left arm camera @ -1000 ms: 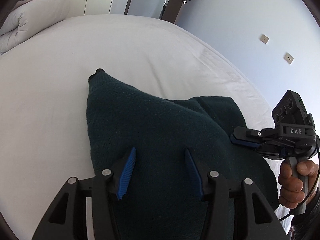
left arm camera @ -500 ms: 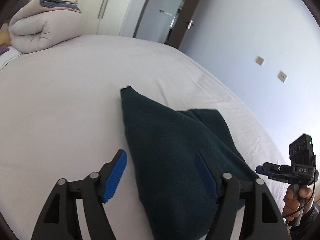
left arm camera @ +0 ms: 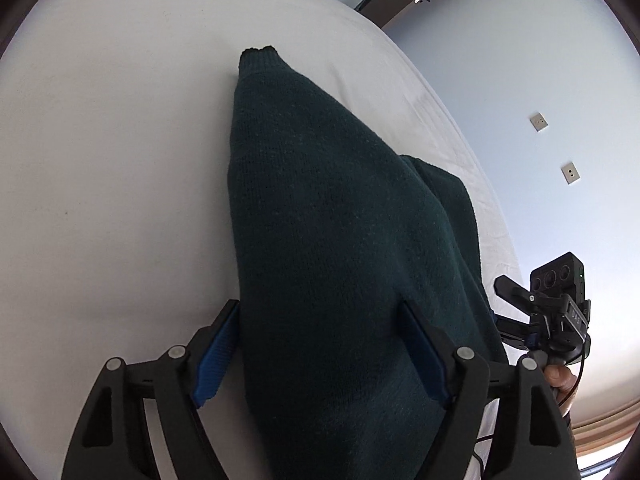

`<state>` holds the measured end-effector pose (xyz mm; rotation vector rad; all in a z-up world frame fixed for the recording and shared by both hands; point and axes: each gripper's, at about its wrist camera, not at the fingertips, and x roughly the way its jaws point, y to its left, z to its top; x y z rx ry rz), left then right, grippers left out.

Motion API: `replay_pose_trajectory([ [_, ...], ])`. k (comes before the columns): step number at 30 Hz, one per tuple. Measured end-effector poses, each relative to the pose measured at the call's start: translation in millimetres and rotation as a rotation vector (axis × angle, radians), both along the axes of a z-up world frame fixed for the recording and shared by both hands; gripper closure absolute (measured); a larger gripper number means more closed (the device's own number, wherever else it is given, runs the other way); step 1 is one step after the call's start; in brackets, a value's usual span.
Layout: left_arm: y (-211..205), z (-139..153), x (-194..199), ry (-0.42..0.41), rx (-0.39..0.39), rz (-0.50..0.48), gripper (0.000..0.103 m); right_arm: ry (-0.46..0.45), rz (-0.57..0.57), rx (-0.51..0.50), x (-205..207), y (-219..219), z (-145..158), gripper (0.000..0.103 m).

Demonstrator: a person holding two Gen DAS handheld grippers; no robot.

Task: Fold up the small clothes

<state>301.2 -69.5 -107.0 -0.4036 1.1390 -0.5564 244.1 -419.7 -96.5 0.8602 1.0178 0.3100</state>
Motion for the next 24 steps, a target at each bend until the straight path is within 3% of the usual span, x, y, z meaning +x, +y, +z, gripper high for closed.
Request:
replay_pose_trajectory([
  [2,-3.8,1.4,4.2,0.010,0.018,-0.005,0.030,0.018,0.013,-0.002,10.3,4.8,-4.1,0.044],
  [4,-4.5,2.3,6.9,0.024,0.023,-0.003,0.038,0.042,0.054,-0.016,21.4,15.4,-8.1,0.061],
  [7,-4.3,6.4,4.2,0.021,0.029,-0.008,0.049,0.064,0.085,-0.093,30.5,29.2,-10.6,0.073],
  [10,-9.7,16.2,-2.1,-0.012,0.088,-0.023,0.055,0.062,0.067,-0.156,29.4,38.5,-3.7,0.078],
  [15,-8.1,47.0,-23.8,-0.082,0.167,-0.030,0.059,-0.004,0.096,-0.464,17.1,84.7,35.8,0.081],
  [20,29.0,80.3,-65.4,-0.158,0.194,-0.026,0.059,-0.082,0.135,-0.519,-15.7,129.7,70.7,0.082],
  [24,66.4,95.3,-109.9,-0.200,0.237,-0.021,0.059,-0.119,0.164,-0.477,-49.1,167.0,86.1,0.082],
])
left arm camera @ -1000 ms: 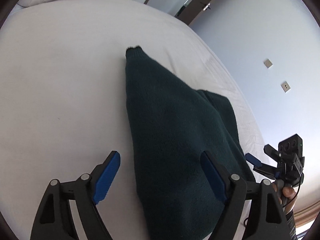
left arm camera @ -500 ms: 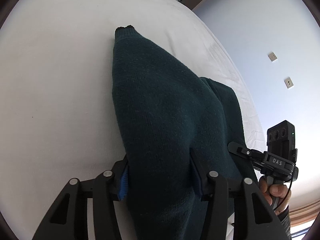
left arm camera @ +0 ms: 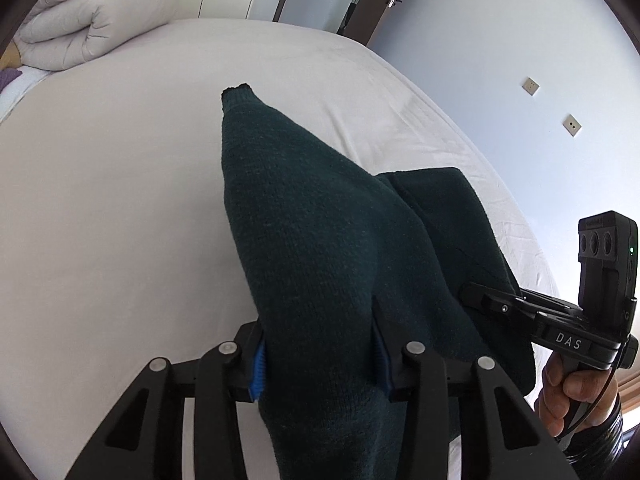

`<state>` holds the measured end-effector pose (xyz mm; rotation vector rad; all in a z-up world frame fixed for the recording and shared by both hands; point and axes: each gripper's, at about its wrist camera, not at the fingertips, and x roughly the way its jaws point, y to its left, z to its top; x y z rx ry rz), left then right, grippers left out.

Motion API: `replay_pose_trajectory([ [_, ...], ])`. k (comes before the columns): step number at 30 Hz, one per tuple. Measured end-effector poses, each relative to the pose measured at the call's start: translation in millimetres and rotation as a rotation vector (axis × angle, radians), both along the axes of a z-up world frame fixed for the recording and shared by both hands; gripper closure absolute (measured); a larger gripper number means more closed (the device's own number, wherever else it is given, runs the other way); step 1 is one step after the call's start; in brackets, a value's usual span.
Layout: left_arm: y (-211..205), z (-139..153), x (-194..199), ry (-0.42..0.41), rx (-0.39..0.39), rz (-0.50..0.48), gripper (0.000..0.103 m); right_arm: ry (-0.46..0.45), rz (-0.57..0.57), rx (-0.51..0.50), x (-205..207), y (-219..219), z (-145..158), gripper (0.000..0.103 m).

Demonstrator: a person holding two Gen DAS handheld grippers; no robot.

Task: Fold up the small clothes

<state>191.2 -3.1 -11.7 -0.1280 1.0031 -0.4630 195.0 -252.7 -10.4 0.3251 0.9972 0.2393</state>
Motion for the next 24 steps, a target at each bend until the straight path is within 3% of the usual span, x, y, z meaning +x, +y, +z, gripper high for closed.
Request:
replay_pose_trajectory([
  [9,80.4,-15.6,-63.1,0.027,0.003,0.084,0.059,0.015,0.075,0.075,-51.2,96.0,-15.7,0.082],
  [15,103.4,-36.6,-72.1,0.038,-0.010,0.117,0.059,0.036,0.102,0.107,-62.2,141.8,-42.5,0.082],
  [19,104.7,-52.6,-65.5,0.058,0.009,0.119,0.058,0.032,0.108,0.104,-63.7,150.6,-58.7,0.082],
  [21,105.6,-60.6,-63.1,0.075,0.002,0.126,0.056,0.070,0.086,0.111,-60.2,133.4,-74.9,0.082],
  [24,103.5,-67.8,-61.5,0.078,-0.012,0.137,0.051,0.104,0.042,0.223,-56.4,112.5,-101.0,0.080],
])
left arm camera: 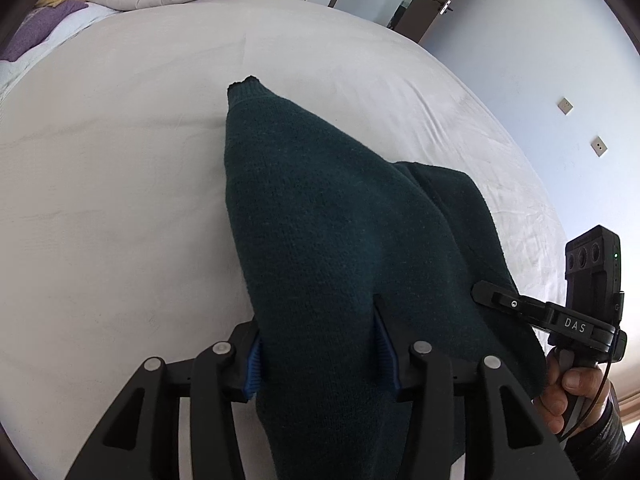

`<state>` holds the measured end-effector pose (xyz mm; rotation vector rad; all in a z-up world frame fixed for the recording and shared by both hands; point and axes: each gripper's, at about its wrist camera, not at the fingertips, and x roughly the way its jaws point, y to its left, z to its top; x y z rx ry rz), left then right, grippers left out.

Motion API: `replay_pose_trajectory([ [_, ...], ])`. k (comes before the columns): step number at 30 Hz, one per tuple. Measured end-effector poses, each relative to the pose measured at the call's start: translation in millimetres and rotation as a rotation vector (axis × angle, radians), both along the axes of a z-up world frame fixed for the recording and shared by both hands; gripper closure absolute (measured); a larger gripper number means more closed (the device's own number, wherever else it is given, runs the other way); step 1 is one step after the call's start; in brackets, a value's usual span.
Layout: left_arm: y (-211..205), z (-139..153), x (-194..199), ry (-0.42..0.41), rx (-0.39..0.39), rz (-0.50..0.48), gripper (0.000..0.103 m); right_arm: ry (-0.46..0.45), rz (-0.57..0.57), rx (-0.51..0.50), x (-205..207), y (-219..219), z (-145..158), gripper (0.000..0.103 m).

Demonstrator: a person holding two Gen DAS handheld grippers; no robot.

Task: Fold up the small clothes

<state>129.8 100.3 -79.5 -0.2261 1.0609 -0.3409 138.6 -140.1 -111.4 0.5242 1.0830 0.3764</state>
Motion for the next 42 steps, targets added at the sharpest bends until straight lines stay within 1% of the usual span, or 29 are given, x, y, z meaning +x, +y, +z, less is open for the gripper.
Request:
replay_pose_trajectory([
  [1,-0.5,-1.3,-0.6,0.000,0.005,0.004,0.048,0.004,-0.014,0.035,-1.0,-5.2,-7.9,0.080],
  [3,-3.0,-1.0,-2.5,-0.007,0.021,0.009,0.047,0.003,-0.026,0.090,-3.4,-13.3,-20.1,0.079],
  [5,-6.5,0.2,-3.6,-0.019,0.044,0.007,0.046,-0.008,-0.031,0.113,-3.8,-13.2,-25.5,0.079],
  [11,-10.1,-0.3,-3.8,-0.037,0.068,0.022,0.043,-0.019,-0.036,0.094,-1.0,-16.2,-24.2,0.075],
  [14,-11.7,0.1,-6.4,-0.048,0.084,0.026,0.042,-0.026,-0.043,0.077,-8.7,-31.3,-16.8,0.071],
  [16,-10.9,0.8,-7.0,-0.055,0.093,0.028,0.042,-0.034,-0.055,0.060,-9.4,-35.5,-14.7,0.065],
  [21,-9.5,6.0,-12.0,-0.069,0.109,0.037,0.041,-0.047,-0.087,0.017,-21.3,-49.2,-1.9,0.060],
  [24,-11.9,14.8,-19.4,-0.101,0.145,0.048,0.041,-0.079,-0.111,-0.036,-32.9,-56.2,13.2,0.060],
  [25,-12.8,20.3,-24.0,-0.125,0.161,0.055,0.041,-0.091,-0.121,-0.062,-36.8,-58.3,19.5,0.060],
  [27,-13.6,36.1,-37.0,-0.201,0.182,0.069,0.041,-0.127,-0.135,-0.096,-46.1,-61.5,34.8,0.060],
  [29,-15.6,56.8,-54.1,-0.301,0.206,0.090,0.033,-0.174,-0.153,-0.129,-56.5,-64.2,52.9,0.059],
  [31,-19.1,81.3,-76.7,-0.434,0.240,0.122,0.015,-0.238,-0.167,-0.165,-69.0,-63.8,74.3,0.058],
  [32,-21.0,93.8,-88.3,-0.501,0.255,0.139,0.009,-0.270,-0.173,-0.180,-76.1,-63.7,85.1,0.057],
  [33,-23.0,106.5,-102.0,-0.571,0.274,0.163,0.000,-0.302,-0.180,-0.195,-83.2,-62.6,96.1,0.052],
  [34,-24.8,117.1,-114.7,-0.633,0.287,0.181,0.000,-0.341,-0.192,-0.213,-91.5,-61.2,107.9,0.044],
  [35,-27.7,127.9,-126.8,-0.690,0.302,0.195,0.000,-0.382,-0.205,-0.232,-100.5,-59.8,120.2,0.041],
  [36,-31.4,136.8,-135.3,-0.730,0.316,0.203,0.000,-0.421,-0.219,-0.248,-109.2,-58.4,132.2,0.036],
  [37,-33.9,146.3,-145.4,-0.766,0.336,0.214,0.000,-0.467,-0.233,-0.262,-119.1,-56.6,144.1,0.028],
  [38,-34.9,154.8,-154.2,-0.792,0.356,0.230,0.000,-0.506,-0.245,-0.271,-127.7,-55.8,154.9,0.023],
  [40,-32.7,172.4,-170.4,-0.829,0.387,0.275,0.000,-0.600,-0.275,-0.288,-147.5,-53.4,178.2,0.009],
  [41,-31.3,180.7,-180.5,-0.848,0.383,0.287,0.000,-0.651,-0.290,-0.297,-158.3,-52.1,189.3,0.006],
  [42,-29.1,188.5,-188.8,-0.863,0.362,0.292,0.000,-0.702,-0.305,-0.308,-168.7,-50.7,199.6,0.001],
])
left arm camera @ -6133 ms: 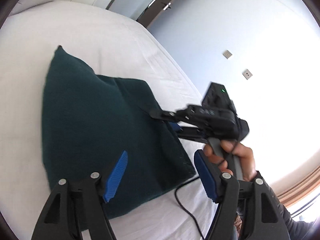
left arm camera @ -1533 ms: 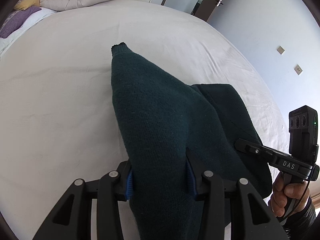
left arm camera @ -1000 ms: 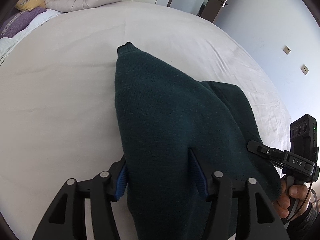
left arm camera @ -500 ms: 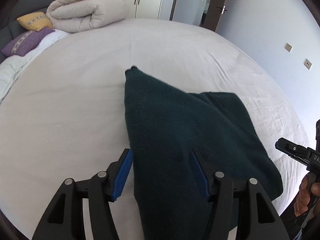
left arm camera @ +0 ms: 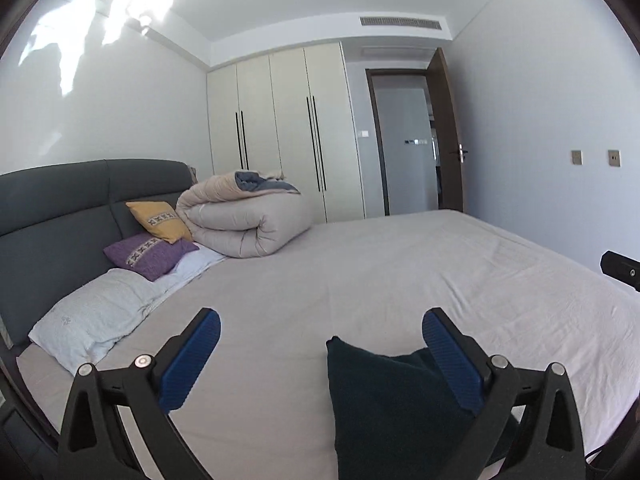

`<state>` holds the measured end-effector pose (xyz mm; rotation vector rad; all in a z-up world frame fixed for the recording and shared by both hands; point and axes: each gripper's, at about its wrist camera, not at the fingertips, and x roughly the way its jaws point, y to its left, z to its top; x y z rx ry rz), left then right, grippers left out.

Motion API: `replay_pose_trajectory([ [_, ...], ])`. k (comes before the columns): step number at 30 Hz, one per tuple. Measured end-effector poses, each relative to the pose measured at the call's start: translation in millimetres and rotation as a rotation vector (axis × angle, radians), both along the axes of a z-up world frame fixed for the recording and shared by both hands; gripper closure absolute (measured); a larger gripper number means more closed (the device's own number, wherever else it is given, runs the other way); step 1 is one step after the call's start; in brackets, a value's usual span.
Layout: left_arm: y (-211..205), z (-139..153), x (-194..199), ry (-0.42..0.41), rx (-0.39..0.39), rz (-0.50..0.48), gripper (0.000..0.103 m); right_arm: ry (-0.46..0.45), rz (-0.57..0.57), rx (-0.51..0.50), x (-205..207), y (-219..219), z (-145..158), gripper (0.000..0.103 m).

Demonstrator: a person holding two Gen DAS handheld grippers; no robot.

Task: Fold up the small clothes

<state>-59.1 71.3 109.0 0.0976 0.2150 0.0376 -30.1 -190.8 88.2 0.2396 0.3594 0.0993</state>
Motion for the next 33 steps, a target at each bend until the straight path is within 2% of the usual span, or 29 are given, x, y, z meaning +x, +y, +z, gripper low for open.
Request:
replay_pose_trajectory([
  [3,8.9,15.9,-16.6,-0.014,-0.069,-0.044,0.000,-0.124,-0.015,-0.053,-26.5,6.5,29.9,0.000],
  [6,16.2,21.9,-24.7,0.005,-0.120,-0.063,0.000,-0.192,0.005,-0.103,-46.7,14.8,53.2,0.000],
  [8,17.6,21.3,-27.5,0.024,-0.121,-0.082,0.000,-0.202,0.041,-0.121,-55.9,21.8,64.3,0.000],
  [10,17.9,17.4,-29.4,0.036,-0.109,-0.060,0.000,-0.179,0.066,-0.125,-60.5,28.1,69.0,0.000],
  [12,19.3,10.3,-26.2,0.077,-0.102,-0.040,0.000,-0.125,0.102,-0.119,-59.5,34.4,66.5,0.000],
  [14,20.3,0.9,-17.3,0.158,-0.119,-0.026,0.000,-0.052,0.105,-0.122,-57.5,41.4,58.4,0.000],
  [18,15.5,-25.4,3.3,0.326,-0.110,0.021,0.000,0.118,0.100,-0.104,-41.7,51.0,26.5,0.000],
  [22,2.3,-58.2,16.5,0.471,-0.091,0.005,0.000,0.282,0.075,-0.061,-22.0,54.0,-7.7,0.000],
  [26,-7.1,-81.8,20.2,0.544,-0.069,0.000,0.000,0.396,0.038,-0.053,-4.6,56.0,-40.5,0.000],
  [29,-4.8,-91.2,23.0,0.582,-0.102,-0.016,0.000,0.473,0.023,-0.042,2.1,53.7,-61.3,0.000],
  [33,-0.9,-95.7,25.4,0.596,-0.107,-0.009,0.000,0.516,0.007,-0.039,7.7,53.9,-79.3,0.000],
])
